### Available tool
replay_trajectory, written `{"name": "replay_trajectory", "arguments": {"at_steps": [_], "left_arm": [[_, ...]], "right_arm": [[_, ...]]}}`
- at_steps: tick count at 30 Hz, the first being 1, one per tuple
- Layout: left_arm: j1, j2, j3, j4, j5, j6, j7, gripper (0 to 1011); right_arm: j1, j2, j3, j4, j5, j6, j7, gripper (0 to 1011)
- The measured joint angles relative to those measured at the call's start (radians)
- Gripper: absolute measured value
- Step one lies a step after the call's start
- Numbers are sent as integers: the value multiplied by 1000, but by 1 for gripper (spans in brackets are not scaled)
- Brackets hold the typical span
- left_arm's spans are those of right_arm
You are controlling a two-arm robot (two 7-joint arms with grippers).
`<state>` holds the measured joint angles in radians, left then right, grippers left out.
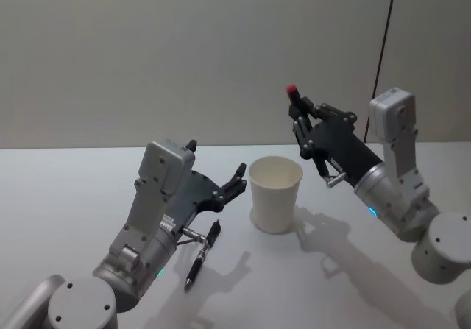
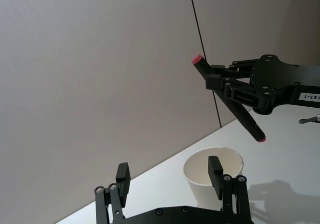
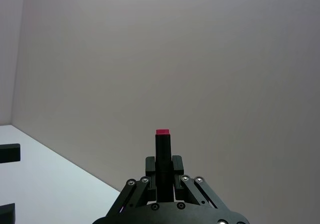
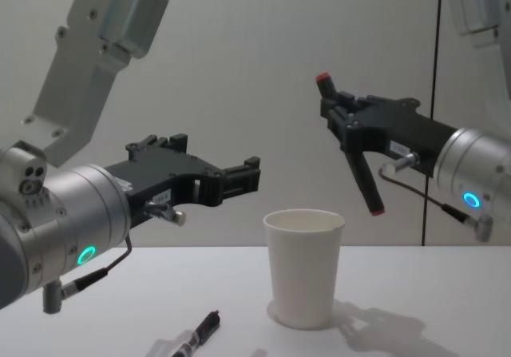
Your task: Place the pen into the pen holder.
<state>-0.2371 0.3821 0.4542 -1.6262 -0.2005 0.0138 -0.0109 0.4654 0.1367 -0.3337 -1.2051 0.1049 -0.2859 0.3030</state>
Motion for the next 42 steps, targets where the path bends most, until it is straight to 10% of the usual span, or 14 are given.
{"name": "replay_trajectory", "arguments": {"at_steps": [42], "left_arm": [[0,0,0,0,0,0,0,999]], "right_arm": [[160,-112,-25,410,175,-354,156,179]]}}
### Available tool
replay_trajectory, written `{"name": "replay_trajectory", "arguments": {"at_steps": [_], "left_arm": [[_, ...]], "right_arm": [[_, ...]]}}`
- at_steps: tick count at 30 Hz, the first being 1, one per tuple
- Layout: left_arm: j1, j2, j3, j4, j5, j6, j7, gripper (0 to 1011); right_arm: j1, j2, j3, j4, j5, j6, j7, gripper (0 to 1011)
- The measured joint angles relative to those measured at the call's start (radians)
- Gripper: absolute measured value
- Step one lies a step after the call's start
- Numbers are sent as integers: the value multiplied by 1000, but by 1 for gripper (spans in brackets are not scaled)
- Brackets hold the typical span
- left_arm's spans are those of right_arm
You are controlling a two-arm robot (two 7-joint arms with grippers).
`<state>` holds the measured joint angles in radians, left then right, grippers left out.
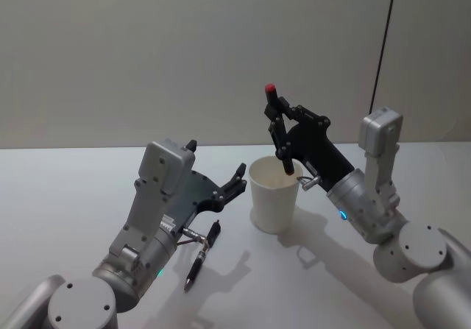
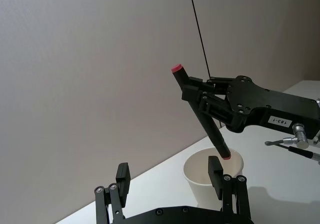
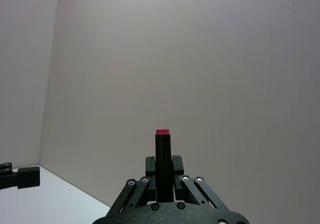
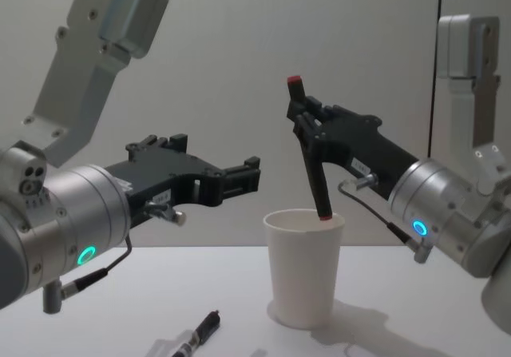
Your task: Place the pen into the pen holder.
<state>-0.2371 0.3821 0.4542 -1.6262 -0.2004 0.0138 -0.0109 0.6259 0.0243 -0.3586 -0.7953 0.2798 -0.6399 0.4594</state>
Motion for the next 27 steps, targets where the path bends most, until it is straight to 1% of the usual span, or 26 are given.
{"name": "replay_trajectory", "arguments": {"at_steps": [2,3,8,12,22,27], "left_arm": [[0,0,0,0,0,0,0,998],[0,0,0,0,0,0,0,998],[0,0,0,0,0,0,0,999],[0,0,0,0,0,0,0,998],[0,0,0,0,0,0,0,999],[0,0,0,0,0,0,0,999]], "right_arm": [[12,-7,0,31,10,-22,10,179],[12,-7,0,31,10,-22,10,179],[36,-21,-1,94,26,-59,28,179],[49,-29,-2,130,33,-79,36,179],[75,-46,-4,207,44,-118,50,179],[85,-53,-5,234,47,-130,53,179]]}}
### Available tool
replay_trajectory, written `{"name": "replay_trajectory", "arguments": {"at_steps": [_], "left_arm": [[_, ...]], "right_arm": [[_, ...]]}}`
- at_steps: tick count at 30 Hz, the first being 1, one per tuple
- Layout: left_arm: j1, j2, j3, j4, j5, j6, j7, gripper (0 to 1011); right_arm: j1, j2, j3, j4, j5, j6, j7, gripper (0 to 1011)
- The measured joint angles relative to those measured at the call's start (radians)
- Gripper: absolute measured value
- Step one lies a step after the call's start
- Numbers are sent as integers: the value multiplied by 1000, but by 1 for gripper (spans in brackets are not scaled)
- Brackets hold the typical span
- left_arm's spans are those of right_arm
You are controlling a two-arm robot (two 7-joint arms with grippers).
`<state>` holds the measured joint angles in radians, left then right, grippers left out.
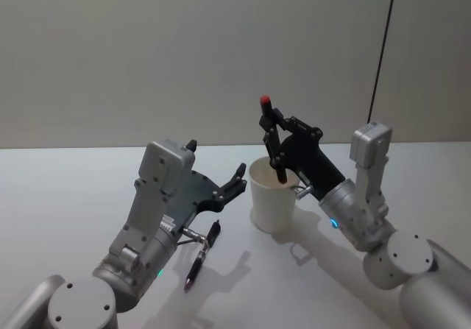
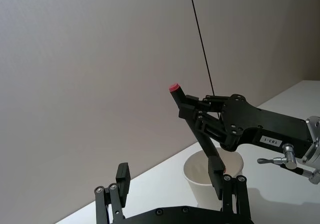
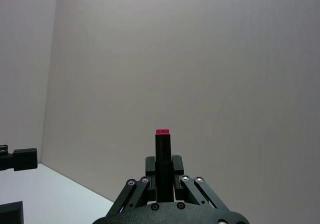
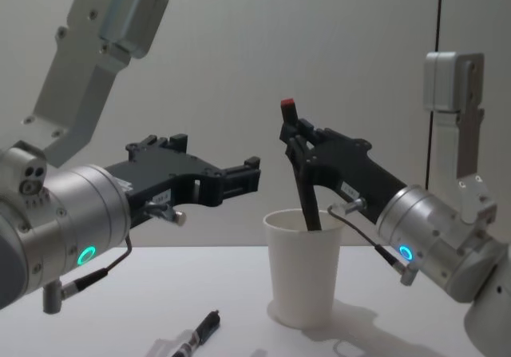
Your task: Place the pen into the pen holder.
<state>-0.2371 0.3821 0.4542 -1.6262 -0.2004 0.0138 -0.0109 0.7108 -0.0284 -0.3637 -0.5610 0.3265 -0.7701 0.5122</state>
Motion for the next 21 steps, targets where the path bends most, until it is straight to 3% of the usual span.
{"name": "replay_trajectory", "arguments": {"at_steps": [21], "left_arm": [[0,0,0,0,0,0,0,998]], "right_arm": [[-6,-3,1,17,-12,-2,-1,179]]}}
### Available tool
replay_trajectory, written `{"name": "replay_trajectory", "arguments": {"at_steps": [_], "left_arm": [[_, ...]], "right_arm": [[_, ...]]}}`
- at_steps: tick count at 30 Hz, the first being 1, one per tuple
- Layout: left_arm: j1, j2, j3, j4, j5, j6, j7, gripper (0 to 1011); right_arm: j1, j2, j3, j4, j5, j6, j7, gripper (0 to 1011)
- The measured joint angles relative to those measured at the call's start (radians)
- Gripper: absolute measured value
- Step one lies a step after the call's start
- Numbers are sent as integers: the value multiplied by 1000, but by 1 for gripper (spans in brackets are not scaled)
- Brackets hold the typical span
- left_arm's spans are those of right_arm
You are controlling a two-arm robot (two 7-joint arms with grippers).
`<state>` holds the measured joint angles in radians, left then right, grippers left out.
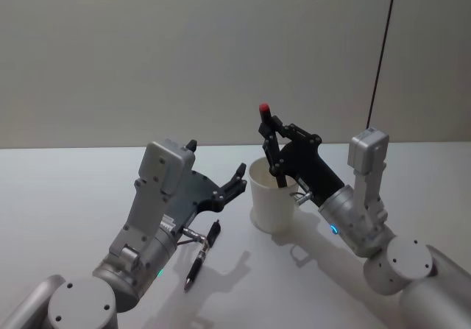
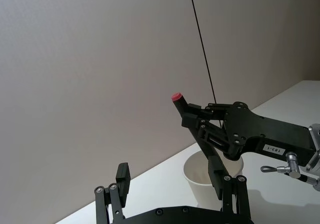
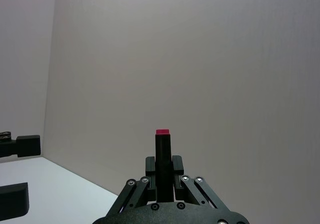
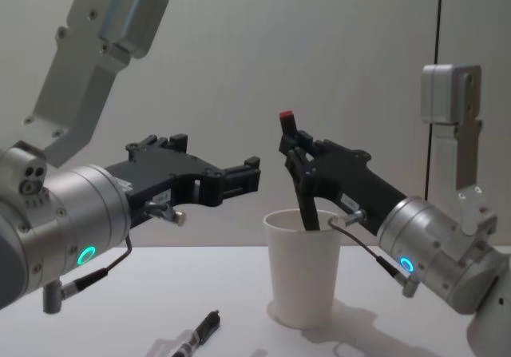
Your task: Place the pen into the pen holder.
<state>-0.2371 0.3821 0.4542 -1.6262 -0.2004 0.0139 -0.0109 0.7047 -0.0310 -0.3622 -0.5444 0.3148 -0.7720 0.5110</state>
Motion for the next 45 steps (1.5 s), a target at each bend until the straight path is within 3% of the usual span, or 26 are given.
{"name": "replay_trajectory", "arguments": {"at_steps": [10,22,36,45], "left_arm": [[0,0,0,0,0,0,0,998],[0,0,0,0,0,0,0,999],[0,0,0,0,0,0,0,998],[0,0,0,0,0,0,0,998]], "right_arm": [[-22,8,2,-36,-9,18,-9,220],[-52,21,7,-92,-29,39,-26,630],[-91,38,12,-174,-51,73,-49,988],[-154,68,19,-309,-69,154,-87,1001]]}}
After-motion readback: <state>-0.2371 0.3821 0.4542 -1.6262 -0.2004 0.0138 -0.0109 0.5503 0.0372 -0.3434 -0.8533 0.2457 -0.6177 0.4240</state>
